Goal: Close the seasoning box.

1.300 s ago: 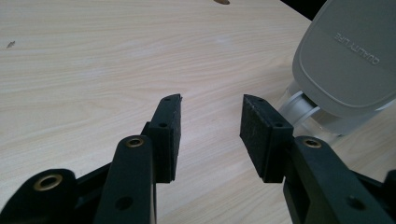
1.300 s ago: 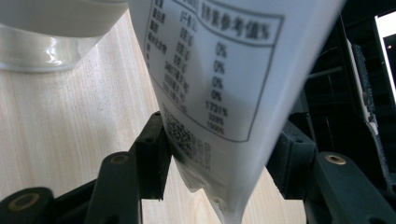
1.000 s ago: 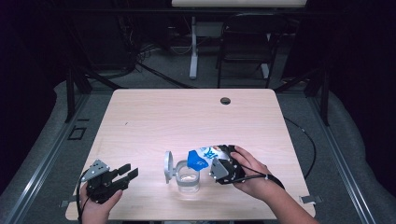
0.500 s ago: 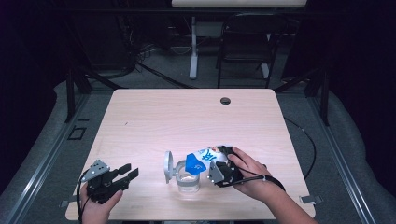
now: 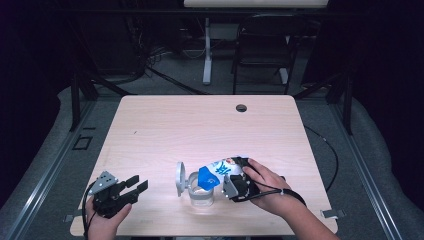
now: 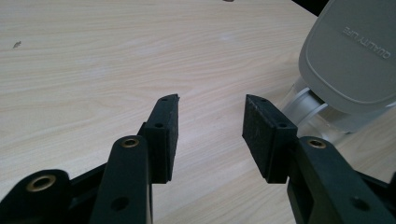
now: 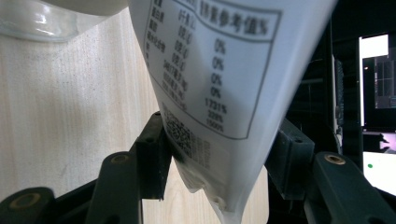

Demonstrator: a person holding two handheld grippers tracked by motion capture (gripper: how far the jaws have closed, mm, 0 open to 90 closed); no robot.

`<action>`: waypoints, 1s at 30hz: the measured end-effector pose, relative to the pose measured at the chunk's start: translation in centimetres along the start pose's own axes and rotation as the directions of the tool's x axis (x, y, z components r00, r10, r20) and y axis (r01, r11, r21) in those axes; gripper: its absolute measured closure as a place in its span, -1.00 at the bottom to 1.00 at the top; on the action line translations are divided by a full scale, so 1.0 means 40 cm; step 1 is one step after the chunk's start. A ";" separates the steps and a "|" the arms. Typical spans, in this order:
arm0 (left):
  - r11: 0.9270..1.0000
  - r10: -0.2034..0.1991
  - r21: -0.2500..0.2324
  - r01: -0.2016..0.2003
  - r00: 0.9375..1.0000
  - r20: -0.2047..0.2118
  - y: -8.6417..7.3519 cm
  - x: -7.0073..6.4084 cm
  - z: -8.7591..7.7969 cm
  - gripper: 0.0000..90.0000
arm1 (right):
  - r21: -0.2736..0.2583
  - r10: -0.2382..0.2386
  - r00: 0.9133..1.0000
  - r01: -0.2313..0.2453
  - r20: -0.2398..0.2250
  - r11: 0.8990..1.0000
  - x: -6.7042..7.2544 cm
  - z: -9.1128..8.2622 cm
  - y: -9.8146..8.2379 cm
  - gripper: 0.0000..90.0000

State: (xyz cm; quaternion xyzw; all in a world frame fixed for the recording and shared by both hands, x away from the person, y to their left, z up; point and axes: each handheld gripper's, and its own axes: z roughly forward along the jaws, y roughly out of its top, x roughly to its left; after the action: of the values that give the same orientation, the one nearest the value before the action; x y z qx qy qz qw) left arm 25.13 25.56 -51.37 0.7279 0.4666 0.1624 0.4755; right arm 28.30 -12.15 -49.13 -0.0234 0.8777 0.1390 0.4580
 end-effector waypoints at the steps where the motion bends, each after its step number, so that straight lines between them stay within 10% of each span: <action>1: 1.000 0.000 0.000 0.000 1.000 -0.001 0.000 0.001 0.000 0.25 | 0.001 -0.002 1.000 0.002 0.003 1.000 0.000 0.000 0.000 0.05; 30: 1.000 0.013 -0.001 -0.013 1.000 -0.027 -0.004 0.003 0.004 0.16 | 0.039 -0.043 0.999 0.043 0.013 0.998 0.001 0.000 0.007 0.05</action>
State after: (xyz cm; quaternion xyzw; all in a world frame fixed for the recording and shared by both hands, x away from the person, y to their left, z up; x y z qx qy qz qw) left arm 25.19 25.59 -51.61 0.7285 0.4681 0.1754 0.4684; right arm 28.24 -11.90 -49.10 -0.0324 0.8765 0.1121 0.4671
